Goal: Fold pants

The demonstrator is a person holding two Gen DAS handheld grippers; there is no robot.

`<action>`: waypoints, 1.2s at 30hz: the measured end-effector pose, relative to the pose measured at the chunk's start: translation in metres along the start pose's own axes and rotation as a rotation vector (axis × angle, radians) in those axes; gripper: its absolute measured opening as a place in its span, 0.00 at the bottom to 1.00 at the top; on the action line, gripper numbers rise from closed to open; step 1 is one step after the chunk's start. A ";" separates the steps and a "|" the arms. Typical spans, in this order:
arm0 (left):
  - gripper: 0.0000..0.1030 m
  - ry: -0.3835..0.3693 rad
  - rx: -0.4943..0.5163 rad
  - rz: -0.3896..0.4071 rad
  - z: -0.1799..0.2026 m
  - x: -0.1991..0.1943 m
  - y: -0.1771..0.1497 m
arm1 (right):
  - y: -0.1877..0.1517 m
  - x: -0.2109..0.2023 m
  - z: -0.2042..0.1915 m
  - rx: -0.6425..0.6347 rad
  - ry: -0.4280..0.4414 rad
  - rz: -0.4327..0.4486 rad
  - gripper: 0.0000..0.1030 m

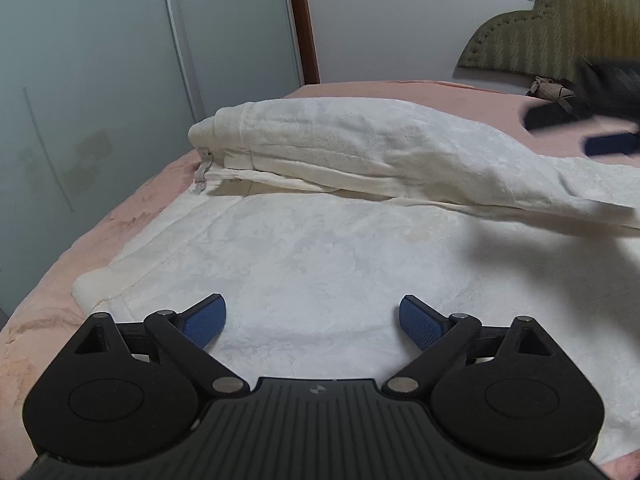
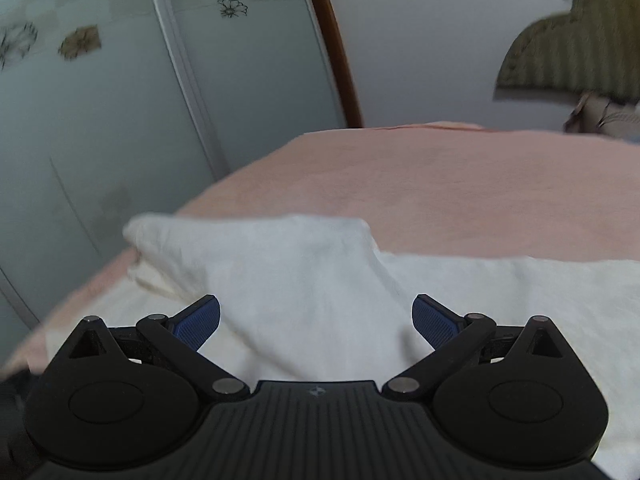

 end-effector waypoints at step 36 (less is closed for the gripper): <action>0.97 -0.019 -0.195 0.068 -0.042 -0.027 -0.019 | -0.041 0.002 -0.082 -0.297 0.860 -0.656 1.00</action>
Point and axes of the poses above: each gripper's, at about its wrist camera, not at the fingertips, and x roughly the way its jaws point, z to its right, y to its top, the point moved 6 cm from there along x, roughly the way its jaws point, and after that the axes turned 5 degrees about x, right-handed, at the moved point
